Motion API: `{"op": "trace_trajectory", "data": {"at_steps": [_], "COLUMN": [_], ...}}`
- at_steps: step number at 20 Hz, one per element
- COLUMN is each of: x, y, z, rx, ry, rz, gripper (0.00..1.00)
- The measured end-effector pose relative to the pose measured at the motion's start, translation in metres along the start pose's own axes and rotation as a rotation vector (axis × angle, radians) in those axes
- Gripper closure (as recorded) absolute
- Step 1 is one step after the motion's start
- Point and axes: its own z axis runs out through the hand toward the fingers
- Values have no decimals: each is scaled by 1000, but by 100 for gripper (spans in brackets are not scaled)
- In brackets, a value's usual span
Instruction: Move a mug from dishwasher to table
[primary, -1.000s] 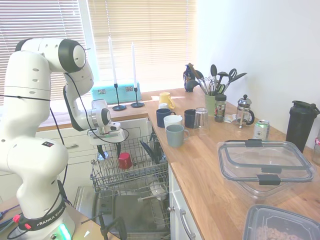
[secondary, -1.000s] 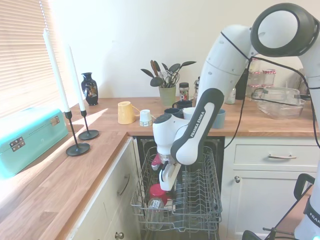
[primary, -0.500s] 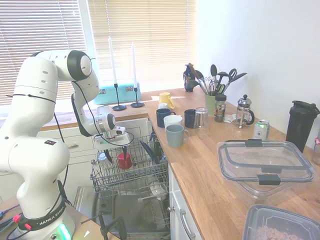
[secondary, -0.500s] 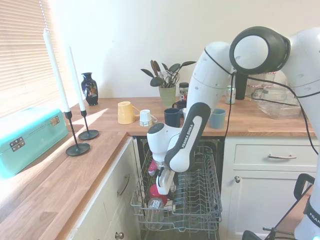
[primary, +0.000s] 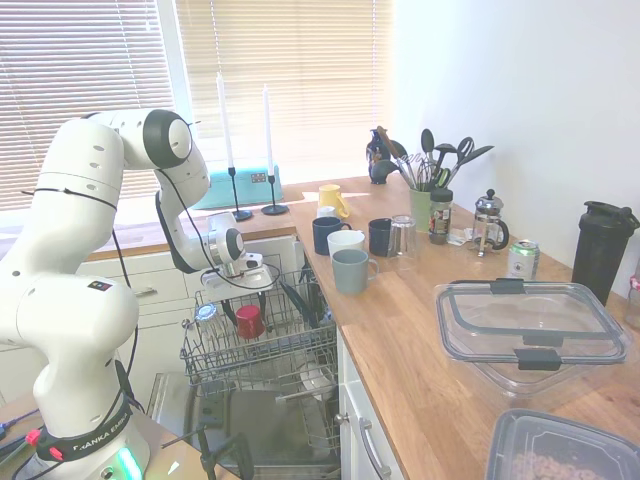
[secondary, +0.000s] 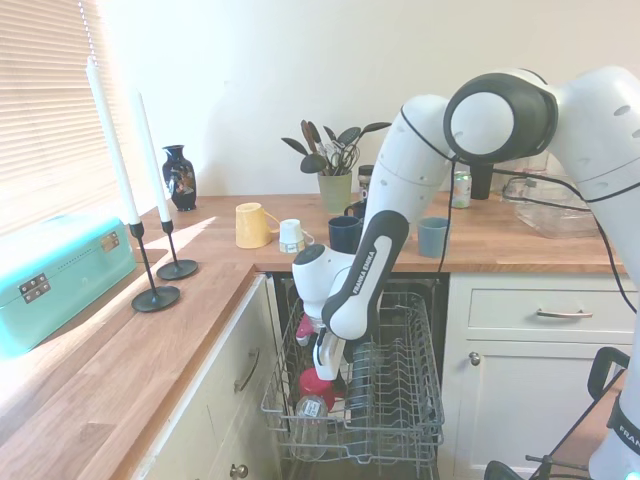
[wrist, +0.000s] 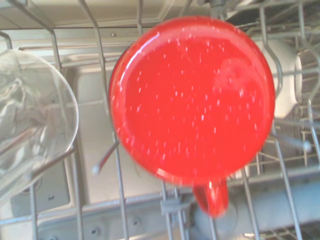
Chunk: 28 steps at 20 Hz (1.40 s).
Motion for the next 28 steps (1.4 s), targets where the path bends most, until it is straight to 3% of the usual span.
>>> {"op": "trace_trajectory", "data": {"at_steps": [14,21,28], "x": [6,11,29], "y": [-35,-36,-31], "z": [38,44,73], "rx": [5,12,26], "ry": [-24,-30,-69], "rz": [-77,-105,-90], "gripper": [0,0,0]}}
